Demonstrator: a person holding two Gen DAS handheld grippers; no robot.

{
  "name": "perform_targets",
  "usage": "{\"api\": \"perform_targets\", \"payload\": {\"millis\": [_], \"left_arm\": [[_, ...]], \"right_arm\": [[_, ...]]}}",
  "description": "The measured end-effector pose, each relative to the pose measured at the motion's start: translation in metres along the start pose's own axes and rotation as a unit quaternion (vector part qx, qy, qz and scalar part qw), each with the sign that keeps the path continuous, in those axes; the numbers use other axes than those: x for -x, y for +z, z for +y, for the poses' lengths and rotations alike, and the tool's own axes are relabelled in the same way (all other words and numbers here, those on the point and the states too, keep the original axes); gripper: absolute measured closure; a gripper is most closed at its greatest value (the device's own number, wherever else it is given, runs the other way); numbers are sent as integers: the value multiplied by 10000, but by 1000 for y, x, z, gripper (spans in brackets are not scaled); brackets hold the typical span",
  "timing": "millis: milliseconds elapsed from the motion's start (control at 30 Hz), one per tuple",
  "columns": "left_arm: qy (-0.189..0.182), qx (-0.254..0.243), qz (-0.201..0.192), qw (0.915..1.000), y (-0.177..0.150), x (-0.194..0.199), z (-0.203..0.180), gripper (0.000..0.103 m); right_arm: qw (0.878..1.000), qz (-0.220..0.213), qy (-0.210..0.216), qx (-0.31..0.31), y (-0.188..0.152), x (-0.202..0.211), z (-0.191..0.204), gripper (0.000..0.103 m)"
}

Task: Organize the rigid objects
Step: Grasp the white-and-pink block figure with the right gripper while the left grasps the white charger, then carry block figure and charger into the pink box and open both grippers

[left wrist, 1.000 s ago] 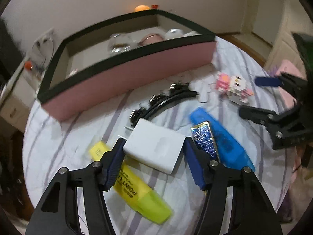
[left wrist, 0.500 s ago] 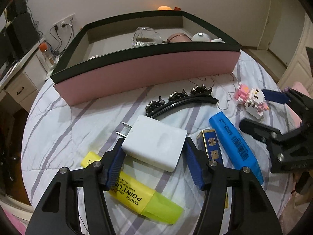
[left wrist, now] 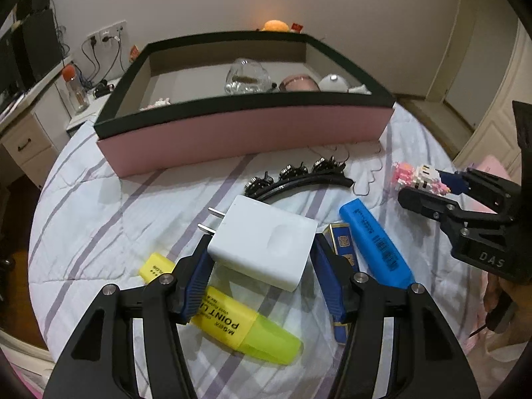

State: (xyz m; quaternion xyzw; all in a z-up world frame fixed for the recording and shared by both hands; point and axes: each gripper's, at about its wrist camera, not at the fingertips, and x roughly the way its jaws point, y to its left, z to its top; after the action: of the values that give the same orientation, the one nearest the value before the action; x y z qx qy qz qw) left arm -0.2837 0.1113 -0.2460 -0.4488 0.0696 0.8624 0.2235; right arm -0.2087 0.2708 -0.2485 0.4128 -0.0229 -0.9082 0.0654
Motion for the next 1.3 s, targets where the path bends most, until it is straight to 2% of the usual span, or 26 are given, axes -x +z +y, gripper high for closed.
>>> {"api": "perform_targets", "payload": {"millis": [133, 300, 467, 600, 867, 1100, 1300], "left_arm": [[-164, 119, -94, 9998, -2, 10, 6, 44], [-205, 133, -167, 9996, -2, 21, 9, 44], [-285, 79, -431, 9986, 5, 43, 14, 44], [-285, 2, -622, 9977, 24, 54, 19, 43], [-322, -189, -712, 9968, 76, 49, 28, 43], [-391, -254, -335, 9984, 121, 4, 40, 43], [-326, -109, 122, 9993, 137, -42, 55, 43]], "right_arm": [[9994, -192, 300, 10, 5, 14, 3, 55], [9983, -284, 495, 69, 12, 20, 11, 55], [9973, -409, 572, 216, 25, 29, 23, 55], [9964, -487, 587, 365, 42, 33, 32, 55], [9950, -578, 497, 644, 97, 18, 40, 55], [9978, -250, 234, 573, 144, -36, 25, 55], [9985, 186, 37, 504, 155, -81, 9, 55]]}}
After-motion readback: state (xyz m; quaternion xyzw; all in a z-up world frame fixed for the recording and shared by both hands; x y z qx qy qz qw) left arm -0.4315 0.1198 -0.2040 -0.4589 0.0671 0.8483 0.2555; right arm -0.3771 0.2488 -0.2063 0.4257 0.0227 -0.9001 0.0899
